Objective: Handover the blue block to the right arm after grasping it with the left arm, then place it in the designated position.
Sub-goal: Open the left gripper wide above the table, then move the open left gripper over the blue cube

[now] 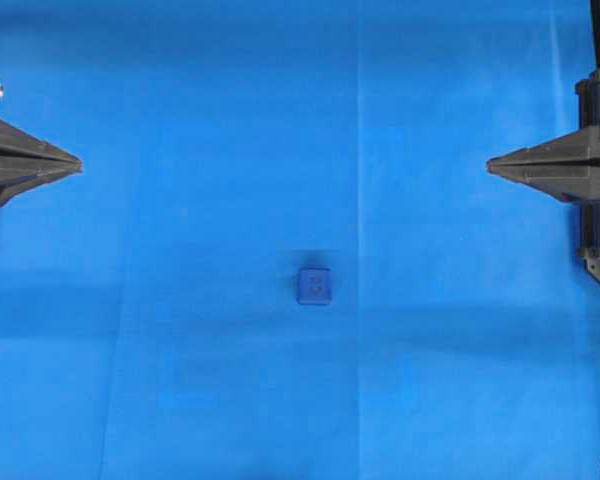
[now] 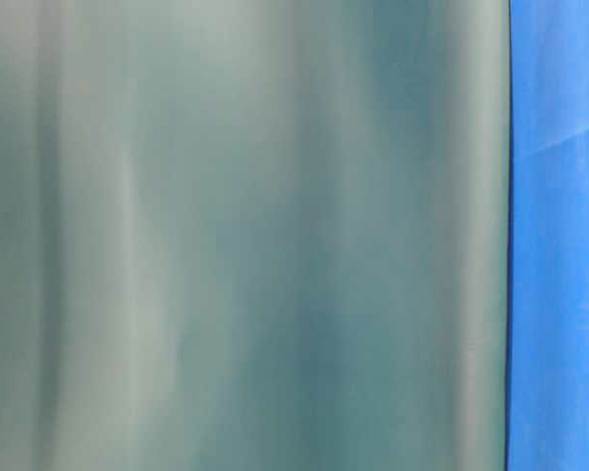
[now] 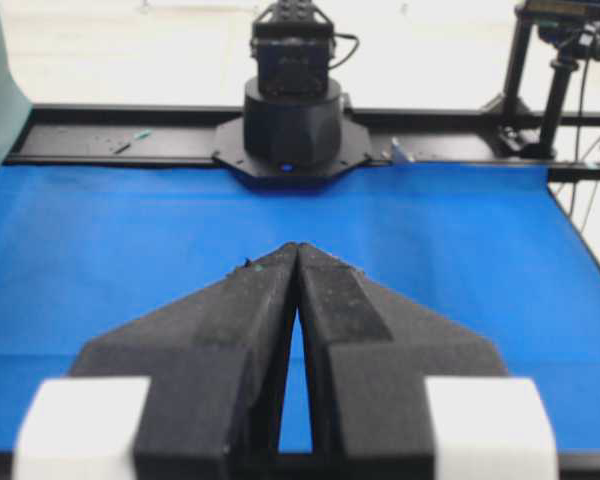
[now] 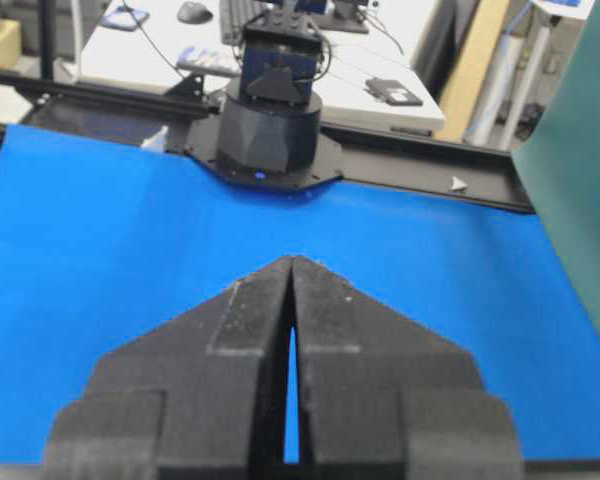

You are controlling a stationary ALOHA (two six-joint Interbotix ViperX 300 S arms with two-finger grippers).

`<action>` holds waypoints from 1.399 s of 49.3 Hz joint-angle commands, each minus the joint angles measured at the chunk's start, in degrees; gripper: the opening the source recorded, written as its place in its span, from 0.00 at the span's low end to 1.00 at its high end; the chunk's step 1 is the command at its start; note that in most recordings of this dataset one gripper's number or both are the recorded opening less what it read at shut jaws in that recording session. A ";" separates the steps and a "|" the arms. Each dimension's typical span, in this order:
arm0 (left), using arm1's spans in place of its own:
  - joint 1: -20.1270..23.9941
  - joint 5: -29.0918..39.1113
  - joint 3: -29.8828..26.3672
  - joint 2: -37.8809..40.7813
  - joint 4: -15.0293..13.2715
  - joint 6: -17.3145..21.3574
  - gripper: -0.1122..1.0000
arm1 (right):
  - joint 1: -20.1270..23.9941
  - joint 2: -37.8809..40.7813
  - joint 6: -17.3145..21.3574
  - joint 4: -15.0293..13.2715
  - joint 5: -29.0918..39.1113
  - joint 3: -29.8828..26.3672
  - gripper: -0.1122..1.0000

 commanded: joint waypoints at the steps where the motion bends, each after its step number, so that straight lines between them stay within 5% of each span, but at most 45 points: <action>1: -0.18 -0.53 -1.23 0.26 0.09 -0.18 0.11 | -0.09 0.35 0.09 0.09 -0.26 -1.58 0.10; 6: -0.18 -0.53 -1.23 0.26 0.09 -0.35 0.20 | -0.09 0.44 0.18 0.18 -0.26 -1.85 0.26; 17: -0.18 -1.05 -1.23 0.00 0.09 -0.26 0.78 | -0.09 1.05 0.26 0.35 -0.09 -1.85 0.83; 21: -0.18 -1.05 -1.23 -0.09 0.09 -0.26 0.91 | -0.09 1.32 0.26 0.35 -0.18 -1.85 0.96; 51: -0.18 -3.43 -1.41 2.02 0.09 -1.58 0.92 | -0.26 1.41 0.26 0.53 -0.18 -1.93 0.98; 69: -0.97 -10.81 -5.19 13.80 0.09 -1.85 0.92 | -0.26 1.76 0.26 0.44 -0.35 -1.93 0.98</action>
